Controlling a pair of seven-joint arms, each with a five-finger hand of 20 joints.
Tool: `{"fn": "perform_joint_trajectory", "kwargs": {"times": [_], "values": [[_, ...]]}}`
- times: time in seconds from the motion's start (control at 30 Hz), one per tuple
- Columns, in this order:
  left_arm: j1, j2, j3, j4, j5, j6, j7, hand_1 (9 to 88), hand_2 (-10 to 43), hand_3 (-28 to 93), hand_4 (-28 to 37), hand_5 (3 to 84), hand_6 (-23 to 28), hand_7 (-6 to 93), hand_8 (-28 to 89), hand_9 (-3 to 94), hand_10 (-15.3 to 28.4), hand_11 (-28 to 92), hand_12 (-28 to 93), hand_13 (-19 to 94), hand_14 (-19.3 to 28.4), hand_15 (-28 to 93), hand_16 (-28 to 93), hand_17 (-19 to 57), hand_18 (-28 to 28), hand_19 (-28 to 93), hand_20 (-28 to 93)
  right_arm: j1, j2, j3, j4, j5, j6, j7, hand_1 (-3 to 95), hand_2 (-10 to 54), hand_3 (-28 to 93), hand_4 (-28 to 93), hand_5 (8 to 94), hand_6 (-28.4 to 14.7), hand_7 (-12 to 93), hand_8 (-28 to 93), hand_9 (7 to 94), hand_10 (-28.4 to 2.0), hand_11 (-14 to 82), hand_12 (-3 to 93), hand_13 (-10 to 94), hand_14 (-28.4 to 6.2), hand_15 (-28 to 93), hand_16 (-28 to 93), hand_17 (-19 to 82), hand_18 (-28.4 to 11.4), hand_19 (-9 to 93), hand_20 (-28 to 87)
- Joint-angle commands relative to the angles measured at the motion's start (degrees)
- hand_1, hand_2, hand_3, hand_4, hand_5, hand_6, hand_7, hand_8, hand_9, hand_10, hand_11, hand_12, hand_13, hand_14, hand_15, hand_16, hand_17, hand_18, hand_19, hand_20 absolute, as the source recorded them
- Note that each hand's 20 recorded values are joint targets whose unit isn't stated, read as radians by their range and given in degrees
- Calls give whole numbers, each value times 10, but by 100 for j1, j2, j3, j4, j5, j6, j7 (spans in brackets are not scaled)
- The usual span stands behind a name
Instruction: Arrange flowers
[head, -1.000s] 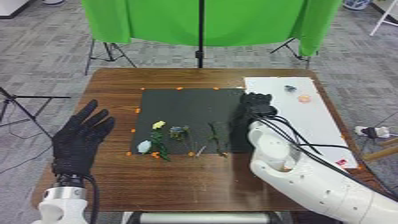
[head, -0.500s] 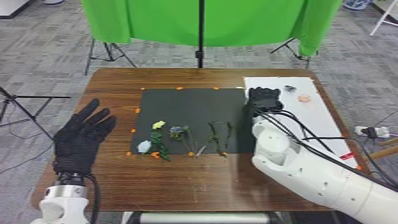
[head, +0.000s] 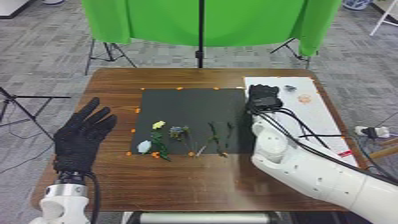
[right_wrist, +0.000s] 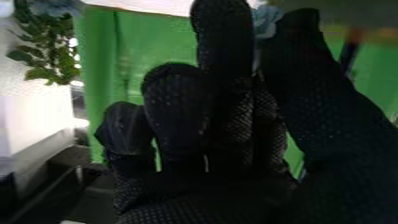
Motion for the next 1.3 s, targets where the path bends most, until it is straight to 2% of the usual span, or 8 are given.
{"fn": "perform_joint_trajectory", "kwargs": {"times": [0.03,0.13,0.23,0.33,0.57,0.8,0.97,1.3], "values": [[244,-88,-93,-43,37,7,-61,232,60,799,-255,398,92,140,-96,365,202,255,123,267,279,545,-76,-65,284,512,268,-507,319,750,-1190,-23,16,-532,554,-95,661,-283,908,37,138,3,937,-62,187,288,765,-69,731,177,347,-242,932,618],[245,-54,-69,-38,17,17,17,232,60,799,-254,398,92,140,-96,365,202,254,122,267,279,545,-76,-64,284,512,268,-871,227,1115,-1590,-30,-315,-1226,544,-95,682,-283,908,34,138,6,937,-62,183,297,744,-76,750,184,330,-233,932,632],[207,-60,-52,-35,25,8,12,232,60,800,-254,398,92,140,-96,365,202,254,122,267,279,546,-76,-64,284,512,267,-1214,18,1467,-1864,-74,-891,-1806,537,-95,688,-283,904,36,135,7,935,-67,174,311,722,-81,765,185,309,-229,932,633],[174,-65,-50,-33,34,-5,-34,232,61,799,-254,398,92,140,-96,365,202,253,123,267,279,545,-76,-64,284,513,267,-1420,-196,1667,-1993,-209,-1457,-2168,532,-95,690,-283,896,39,132,7,924,-72,183,319,706,-85,773,184,294,-228,932,625],[160,-66,-46,-35,38,15,-52,233,61,798,-254,398,92,140,-96,365,202,255,123,267,278,545,-77,-64,284,513,267,-1668,-408,1825,-1976,-371,-1989,-2605,513,-95,692,-283,849,48,131,-7,866,-83,205,312,658,-93,787,172,247,-226,932,590],[134,-106,-61,-38,52,15,-121,233,60,800,-252,398,92,141,-96,366,202,254,122,266,278,545,-76,-64,284,513,267,-1830,-558,1955,-2013,-686,-2277,-2903,481,-95,692,-283,804,50,134,-22,802,-97,269,259,613,-102,794,152,213,-224,920,575],[110,-110,-62,-34,54,29,-127,234,61,798,-251,399,93,141,-96,366,202,255,122,269,279,547,-76,-64,284,513,266,-1954,-640,2132,-2063,-856,-2557,-3074,408,-95,778,-283,715,56,142,-97,740,-118,344,181,583,-112,801,139,194,-224,909,586],[118,-120,-82,-29,47,46,-138,234,61,799,-249,400,94,141,-96,366,203,255,122,268,278,545,-76,-64,284,515,265,-2013,-616,2401,-2215,-661,-2620,-3052,385,-95,760,-283,645,55,144,-134,692,-126,353,168,554,-124,813,132,182,-225,908,598]]}}
